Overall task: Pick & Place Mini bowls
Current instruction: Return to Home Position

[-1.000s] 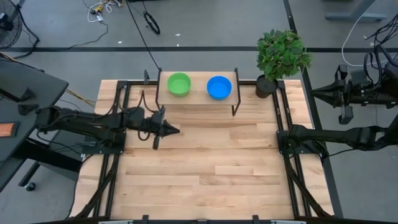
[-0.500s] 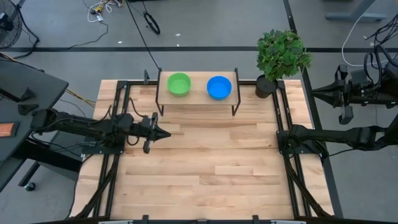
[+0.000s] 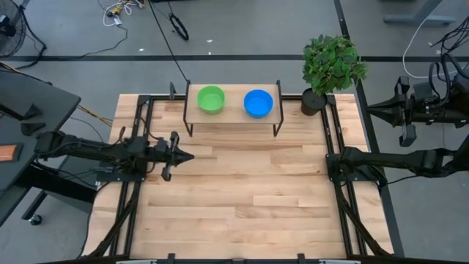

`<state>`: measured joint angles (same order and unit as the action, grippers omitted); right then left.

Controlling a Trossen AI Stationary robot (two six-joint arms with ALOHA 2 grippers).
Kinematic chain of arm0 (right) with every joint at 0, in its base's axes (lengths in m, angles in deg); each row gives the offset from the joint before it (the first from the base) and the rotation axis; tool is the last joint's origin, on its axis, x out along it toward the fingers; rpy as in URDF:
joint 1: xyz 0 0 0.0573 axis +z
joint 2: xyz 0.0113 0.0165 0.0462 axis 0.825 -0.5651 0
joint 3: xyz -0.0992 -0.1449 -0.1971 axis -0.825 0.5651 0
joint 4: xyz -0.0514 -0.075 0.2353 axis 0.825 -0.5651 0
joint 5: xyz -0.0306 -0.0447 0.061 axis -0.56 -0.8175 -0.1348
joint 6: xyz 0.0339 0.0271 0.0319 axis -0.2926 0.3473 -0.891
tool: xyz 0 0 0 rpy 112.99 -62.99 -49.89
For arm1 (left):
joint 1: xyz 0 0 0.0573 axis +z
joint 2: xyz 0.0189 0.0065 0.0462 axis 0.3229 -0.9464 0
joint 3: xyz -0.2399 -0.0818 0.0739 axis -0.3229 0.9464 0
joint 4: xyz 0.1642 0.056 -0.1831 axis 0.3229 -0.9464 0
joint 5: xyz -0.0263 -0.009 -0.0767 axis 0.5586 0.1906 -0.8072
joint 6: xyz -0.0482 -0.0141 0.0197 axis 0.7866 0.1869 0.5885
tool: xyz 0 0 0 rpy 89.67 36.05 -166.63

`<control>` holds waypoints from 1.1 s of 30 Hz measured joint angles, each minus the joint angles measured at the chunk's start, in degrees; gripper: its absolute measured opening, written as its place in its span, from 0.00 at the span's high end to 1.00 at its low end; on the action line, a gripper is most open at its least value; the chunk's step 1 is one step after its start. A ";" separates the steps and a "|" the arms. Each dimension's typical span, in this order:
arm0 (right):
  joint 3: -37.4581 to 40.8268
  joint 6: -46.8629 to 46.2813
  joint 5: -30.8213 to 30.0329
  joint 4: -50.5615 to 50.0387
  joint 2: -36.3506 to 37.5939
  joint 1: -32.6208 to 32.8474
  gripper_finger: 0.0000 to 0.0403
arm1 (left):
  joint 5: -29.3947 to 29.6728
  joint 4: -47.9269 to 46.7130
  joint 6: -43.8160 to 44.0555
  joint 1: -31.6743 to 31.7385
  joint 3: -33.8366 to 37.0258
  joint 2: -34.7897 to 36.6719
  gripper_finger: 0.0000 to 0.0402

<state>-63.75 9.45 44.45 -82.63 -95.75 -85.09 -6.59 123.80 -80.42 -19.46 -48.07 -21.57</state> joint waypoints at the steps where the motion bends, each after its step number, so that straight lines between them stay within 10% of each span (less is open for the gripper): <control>1: -0.01 0.00 0.00 -0.01 0.00 -0.02 0.94 | -0.18 0.13 -0.26 0.00 0.04 0.33 1.00; 33: 0.00 0.00 -0.02 -0.01 0.00 -0.02 0.94 | -5.53 -3.34 -5.10 -0.09 3.50 10.98 1.00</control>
<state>-63.75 9.45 44.43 -82.63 -95.75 -85.11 -12.13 120.46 -85.52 -19.55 -44.57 -10.58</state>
